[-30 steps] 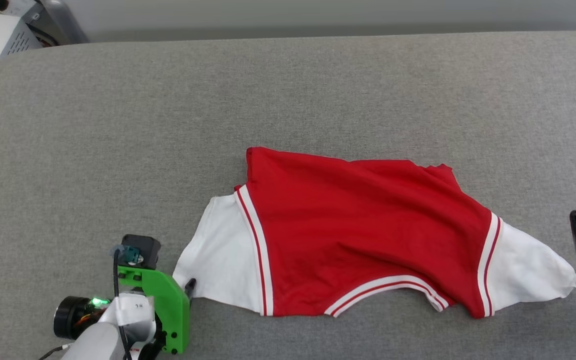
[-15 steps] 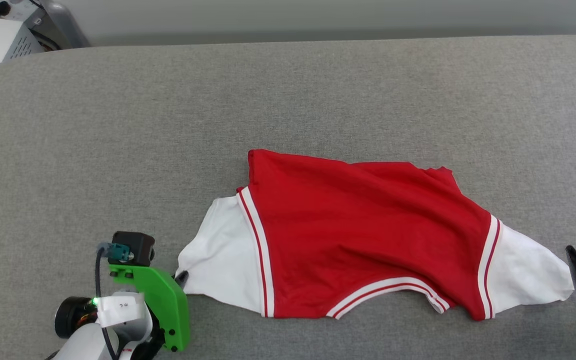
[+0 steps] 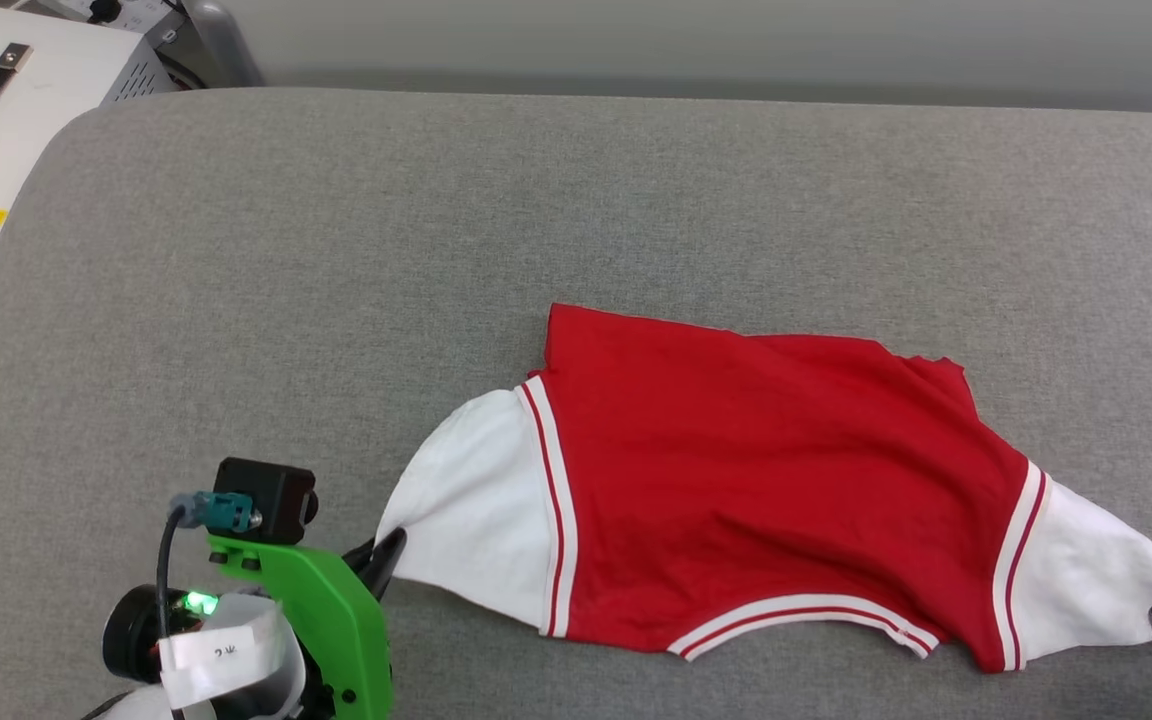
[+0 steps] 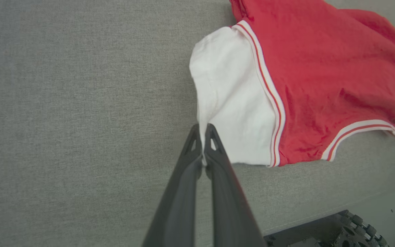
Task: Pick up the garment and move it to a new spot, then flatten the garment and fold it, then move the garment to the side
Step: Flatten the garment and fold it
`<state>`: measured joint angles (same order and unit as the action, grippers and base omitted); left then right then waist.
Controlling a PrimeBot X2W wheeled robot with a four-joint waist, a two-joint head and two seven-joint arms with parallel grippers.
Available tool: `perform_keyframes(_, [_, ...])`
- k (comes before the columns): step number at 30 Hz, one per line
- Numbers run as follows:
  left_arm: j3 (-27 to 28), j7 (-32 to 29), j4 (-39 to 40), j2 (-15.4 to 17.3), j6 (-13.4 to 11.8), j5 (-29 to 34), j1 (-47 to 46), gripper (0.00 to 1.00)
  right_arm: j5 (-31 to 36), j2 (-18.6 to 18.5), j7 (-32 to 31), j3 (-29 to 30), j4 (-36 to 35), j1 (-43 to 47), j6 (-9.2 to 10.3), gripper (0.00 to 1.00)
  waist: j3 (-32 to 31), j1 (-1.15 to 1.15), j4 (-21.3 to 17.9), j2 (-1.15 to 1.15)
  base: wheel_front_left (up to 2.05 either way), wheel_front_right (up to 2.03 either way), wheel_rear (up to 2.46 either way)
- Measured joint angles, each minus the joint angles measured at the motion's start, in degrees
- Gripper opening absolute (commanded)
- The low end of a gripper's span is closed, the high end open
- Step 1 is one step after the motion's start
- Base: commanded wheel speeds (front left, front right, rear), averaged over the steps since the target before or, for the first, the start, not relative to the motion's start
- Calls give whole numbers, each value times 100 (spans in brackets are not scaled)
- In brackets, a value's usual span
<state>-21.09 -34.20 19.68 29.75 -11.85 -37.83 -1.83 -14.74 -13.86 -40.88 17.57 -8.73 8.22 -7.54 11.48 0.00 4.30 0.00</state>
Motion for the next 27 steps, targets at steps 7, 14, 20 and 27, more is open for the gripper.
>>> perform_keyframes(7, [-107,-73,280,0,-26,3,24,0,157,-57,-127,49,393,-235,0,100,182,0,90,0,0,0,0])
perform_keyframes(14, [-126,-115,272,-4,-26,5,-12,0,122,-170,-280,-73,937,-484,0,0,370,0,196,0,0,0,0])
perform_keyframes(20, [-75,-111,226,30,-26,1,-10,0,71,-171,-264,-108,949,-496,0,0,199,0,188,0,0,0,0])
perform_keyframes(27, [179,65,453,191,-44,47,-37,0,-523,-199,-391,-55,466,-531,0,0,-160,0,134,0,0,0,0])
